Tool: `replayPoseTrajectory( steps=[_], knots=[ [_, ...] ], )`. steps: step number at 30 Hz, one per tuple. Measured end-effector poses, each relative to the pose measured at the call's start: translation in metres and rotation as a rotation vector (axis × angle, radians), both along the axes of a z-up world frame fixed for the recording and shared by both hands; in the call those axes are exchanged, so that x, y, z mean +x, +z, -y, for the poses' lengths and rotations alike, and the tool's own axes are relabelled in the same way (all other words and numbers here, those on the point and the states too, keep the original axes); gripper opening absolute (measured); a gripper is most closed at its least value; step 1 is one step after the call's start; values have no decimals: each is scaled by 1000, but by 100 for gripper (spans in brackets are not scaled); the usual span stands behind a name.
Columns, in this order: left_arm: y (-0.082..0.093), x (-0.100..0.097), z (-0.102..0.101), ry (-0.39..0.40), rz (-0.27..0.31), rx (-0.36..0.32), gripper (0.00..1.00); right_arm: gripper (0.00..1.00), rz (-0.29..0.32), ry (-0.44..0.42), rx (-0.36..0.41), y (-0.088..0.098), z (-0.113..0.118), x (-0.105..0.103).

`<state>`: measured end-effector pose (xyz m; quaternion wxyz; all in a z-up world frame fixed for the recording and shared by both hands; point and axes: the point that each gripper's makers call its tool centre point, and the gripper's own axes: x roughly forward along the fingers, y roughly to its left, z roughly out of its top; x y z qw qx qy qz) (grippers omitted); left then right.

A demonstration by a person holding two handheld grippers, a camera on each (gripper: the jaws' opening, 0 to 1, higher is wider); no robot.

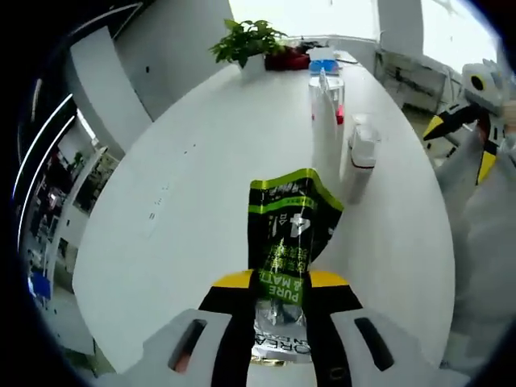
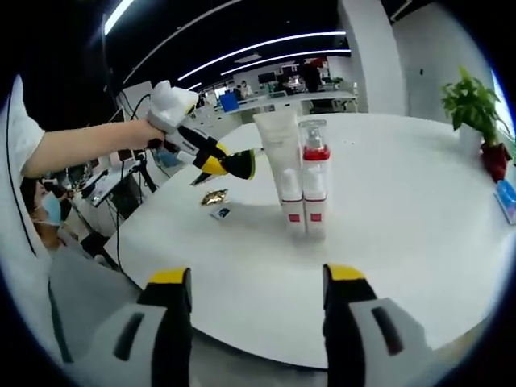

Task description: Arrange the skincare products in the storage area until every visible bottle or jar stands upright without overlapping.

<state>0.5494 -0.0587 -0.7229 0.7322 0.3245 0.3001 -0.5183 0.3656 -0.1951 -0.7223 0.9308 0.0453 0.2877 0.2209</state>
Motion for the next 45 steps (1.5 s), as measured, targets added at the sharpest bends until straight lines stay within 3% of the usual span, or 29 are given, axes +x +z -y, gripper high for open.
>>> replayPoseTrajectory(
  steps=[1, 2, 3, 4, 10, 22, 33, 45],
  knots=[
    [5, -3, -1, 4, 5, -12, 1, 64, 3, 2, 5, 1, -1, 0],
    [13, 3, 0, -1, 60, -30, 0, 63, 3, 7, 13, 2, -2, -1],
    [11, -3, -9, 24, 26, -26, 0, 63, 3, 9, 13, 2, -2, -1],
    [12, -1, -9, 48, 28, -51, 0, 62, 3, 12, 12, 2, -3, -1],
    [-10, -8, -23, 58, 13, -11, 0, 62, 11, 24, 7, 3, -5, -2],
    [-10, -14, -18, 76, -3, -2, 0, 61, 7, 30, 13, 3, -6, -2],
    [-13, -32, -19, 104, -2, 24, 21, 61, 16, 44, 20, 4, -8, -2],
    [-30, -54, -21, 133, 6, 35, 38, 61, 26, 65, 34, 6, -12, -4]
  ],
)
